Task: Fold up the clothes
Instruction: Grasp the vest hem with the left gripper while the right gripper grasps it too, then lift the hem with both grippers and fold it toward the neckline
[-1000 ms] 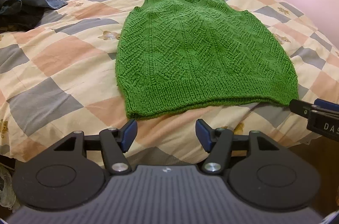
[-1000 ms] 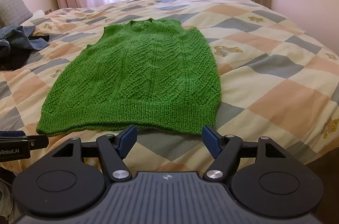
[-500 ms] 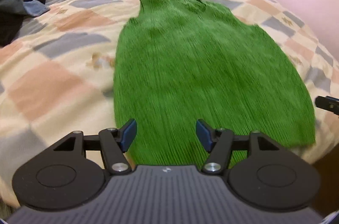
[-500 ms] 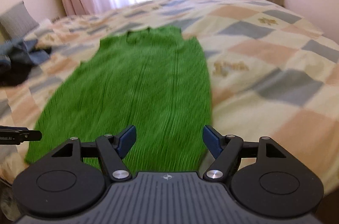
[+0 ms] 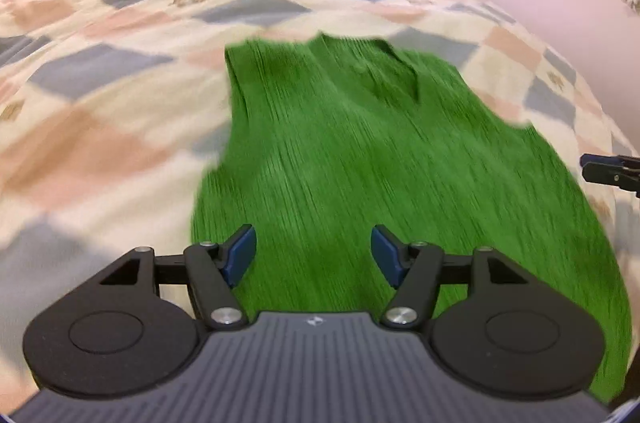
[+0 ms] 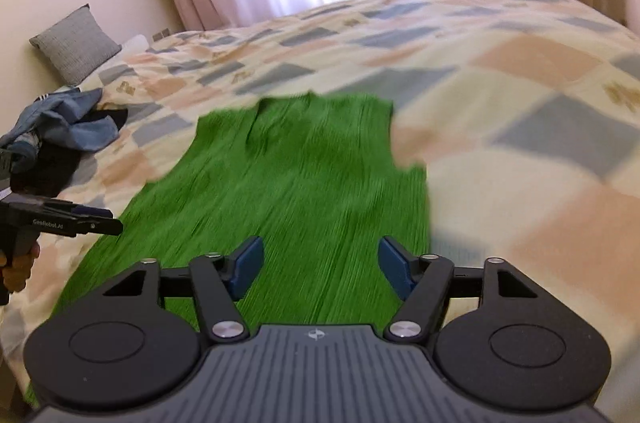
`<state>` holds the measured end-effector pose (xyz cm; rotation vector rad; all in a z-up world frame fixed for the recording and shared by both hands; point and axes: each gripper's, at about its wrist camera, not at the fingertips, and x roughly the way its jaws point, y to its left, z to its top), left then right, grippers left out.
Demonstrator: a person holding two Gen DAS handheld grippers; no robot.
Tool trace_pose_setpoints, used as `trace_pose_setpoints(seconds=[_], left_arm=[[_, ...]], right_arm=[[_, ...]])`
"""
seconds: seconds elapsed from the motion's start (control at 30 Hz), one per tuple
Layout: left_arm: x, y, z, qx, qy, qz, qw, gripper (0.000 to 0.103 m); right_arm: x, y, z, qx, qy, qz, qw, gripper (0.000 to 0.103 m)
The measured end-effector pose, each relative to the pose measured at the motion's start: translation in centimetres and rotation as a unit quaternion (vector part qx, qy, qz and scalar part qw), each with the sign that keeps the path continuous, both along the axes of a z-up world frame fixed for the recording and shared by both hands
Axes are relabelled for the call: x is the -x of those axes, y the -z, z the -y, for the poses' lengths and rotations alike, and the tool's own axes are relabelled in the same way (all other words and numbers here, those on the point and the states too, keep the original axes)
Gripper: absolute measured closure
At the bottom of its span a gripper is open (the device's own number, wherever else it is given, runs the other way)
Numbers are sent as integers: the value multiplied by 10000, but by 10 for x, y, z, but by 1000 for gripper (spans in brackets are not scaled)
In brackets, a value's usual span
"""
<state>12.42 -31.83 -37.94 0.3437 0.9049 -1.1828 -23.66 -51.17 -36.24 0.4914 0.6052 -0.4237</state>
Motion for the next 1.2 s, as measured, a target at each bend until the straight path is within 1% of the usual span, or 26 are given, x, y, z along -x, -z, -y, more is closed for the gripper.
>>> trace_pose_setpoints(seconds=[0.03, 0.07, 0.17, 0.3, 0.4, 0.5, 0.57, 0.6, 0.63, 0.67, 0.7, 0.73, 0.8, 0.83, 0.87, 0.9, 0.97, 1.03, 1.07, 1.1, 1.13, 1.17, 1.2], left_arm=[[-13, 0, 12, 35, 12, -30, 10000, 40], [-26, 2, 23, 109, 5, -152, 9998, 39], [-64, 8, 54, 277, -135, -576, 9979, 36], [-106, 25, 91, 311, -344, -862, 9952, 36], [-130, 40, 110, 334, -487, -1092, 9923, 36], [-149, 53, 127, 431, -484, -1410, 9879, 35], [-151, 61, 135, 455, -452, -1446, 9874, 37], [-151, 64, 139, 474, -417, -1440, 9876, 39], [-149, 65, 141, 497, -323, -1447, 9877, 61], [-146, 65, 143, 522, -213, -1457, 9877, 92], [-143, 64, 145, 546, -104, -1467, 9876, 96], [-137, 58, 142, 609, 11, -1264, 9901, 96], [-121, 40, 132, 804, 282, -739, 9936, 96], [-115, 28, 122, 957, 357, -599, 9930, 96], [-109, 16, 110, 1114, 408, -491, 9917, 96], [-100, 3, 92, 1313, 463, -416, 9894, 96], [-82, -24, 54, 1731, 573, -284, 9828, 96], [-53, -47, 5, 2077, 760, -120, 9752, 96], [-36, -55, -19, 2190, 846, -63, 9720, 95], [-18, -58, -47, 2271, 931, -37, 9694, 94], [0, -57, -72, 2250, 988, 42, 9693, 91], [18, -55, -95, 2202, 1036, 136, 9698, 88], [38, -48, -118, 2051, 1075, 299, 9723, 87]], right_arm=[[-9, 0, 16, -36, -38, 66, 10000, 40], [-21, 2, 35, -155, -85, 182, 9997, 43], [-53, 7, 84, -425, -156, 329, 9984, 49], [-86, 28, 128, -795, -9, 229, 9966, 50], [-111, 44, 162, -1071, 101, 153, 9941, 50], [-131, 62, 191, -1354, 197, 86, 9906, 50], [-138, 75, 203, -1602, 252, 104, 9867, 50], [-140, 79, 206, -1718, 278, 186, 9846, 50], [-142, 84, 209, -1833, 304, 269, 9822, 55], [-143, 87, 212, -1931, 316, 368, 9800, 69], [-145, 90, 213, -1989, 341, 396, 9786, 75], [-145, 90, 212, -1991, 299, 436, 9786, 89], [-141, 78, 201, -1630, 188, 501, 9852, 89], [-139, 71, 195, -1451, 135, 543, 9878, 90], [-129, 60, 188, -1329, 106, 747, 9883, 90], [-120, 49, 181, -1200, 73, 950, 9882, 90], [-89, 21, 155, -771, -164, 1334, 9879, 90], [-53, -4, 122, -336, -358, 1653, 9850, 90], [-33, -15, 102, -116, -435, 1784, 9829, 90], [-13, -26, 83, 98, -512, 1909, 9802, 90], [8, -30, 59, 234, -575, 1957, 9787, 90], [29, -34, 35, 373, -637, 1996, 9771, 90], [50, -34, 8, 572, -675, 1882, 9781, 90]])
